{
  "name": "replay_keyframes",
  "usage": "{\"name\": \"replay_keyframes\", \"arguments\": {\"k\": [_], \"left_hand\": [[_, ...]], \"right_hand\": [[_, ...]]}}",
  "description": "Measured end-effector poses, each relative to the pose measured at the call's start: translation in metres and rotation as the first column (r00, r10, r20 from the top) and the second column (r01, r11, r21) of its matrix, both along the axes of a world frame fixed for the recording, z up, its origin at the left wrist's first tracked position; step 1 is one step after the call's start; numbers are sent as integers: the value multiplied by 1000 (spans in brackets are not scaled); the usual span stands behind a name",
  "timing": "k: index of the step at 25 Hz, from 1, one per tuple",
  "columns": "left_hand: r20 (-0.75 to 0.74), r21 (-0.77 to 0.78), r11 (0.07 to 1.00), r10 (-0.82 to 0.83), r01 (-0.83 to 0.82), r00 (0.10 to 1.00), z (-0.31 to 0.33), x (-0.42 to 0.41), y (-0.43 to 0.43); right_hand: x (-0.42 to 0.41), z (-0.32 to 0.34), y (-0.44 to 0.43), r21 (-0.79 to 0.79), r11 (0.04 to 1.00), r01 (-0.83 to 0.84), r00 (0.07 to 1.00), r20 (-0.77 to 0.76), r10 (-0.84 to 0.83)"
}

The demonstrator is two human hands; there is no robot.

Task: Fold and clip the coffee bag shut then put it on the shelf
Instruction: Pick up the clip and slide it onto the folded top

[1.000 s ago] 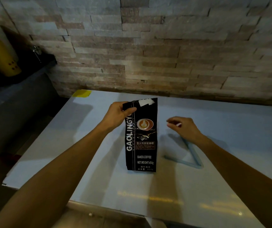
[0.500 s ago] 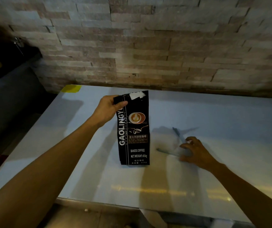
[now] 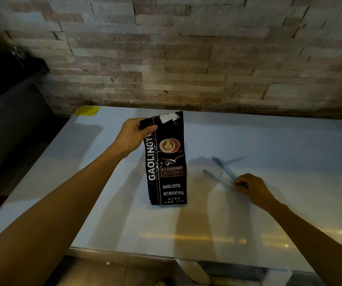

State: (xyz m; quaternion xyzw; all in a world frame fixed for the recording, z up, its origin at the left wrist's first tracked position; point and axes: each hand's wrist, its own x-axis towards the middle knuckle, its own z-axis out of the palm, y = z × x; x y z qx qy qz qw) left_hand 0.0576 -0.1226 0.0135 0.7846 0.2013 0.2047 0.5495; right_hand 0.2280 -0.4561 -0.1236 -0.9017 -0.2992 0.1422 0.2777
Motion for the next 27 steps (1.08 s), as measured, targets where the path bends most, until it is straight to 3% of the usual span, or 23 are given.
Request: {"name": "replay_keyframes", "arguments": {"k": [8, 14, 20, 27], "left_hand": [[6, -12, 1000, -15, 15, 1000, 1, -4, 2], [-4, 3, 1000, -2, 2, 1000, 4, -6, 2], [-6, 6, 1000, -2, 3, 1000, 9, -9, -2], [1, 16, 1000, -7, 7, 1000, 12, -11, -6]], "right_hand": [[8, 60, 26, 260, 963, 71, 967, -255, -2], [14, 95, 67, 297, 943, -150, 969, -143, 199], [2, 113, 108, 293, 873, -390, 904, -61, 424], [-18, 109, 141, 288, 828, -482, 868, 28, 495]]}}
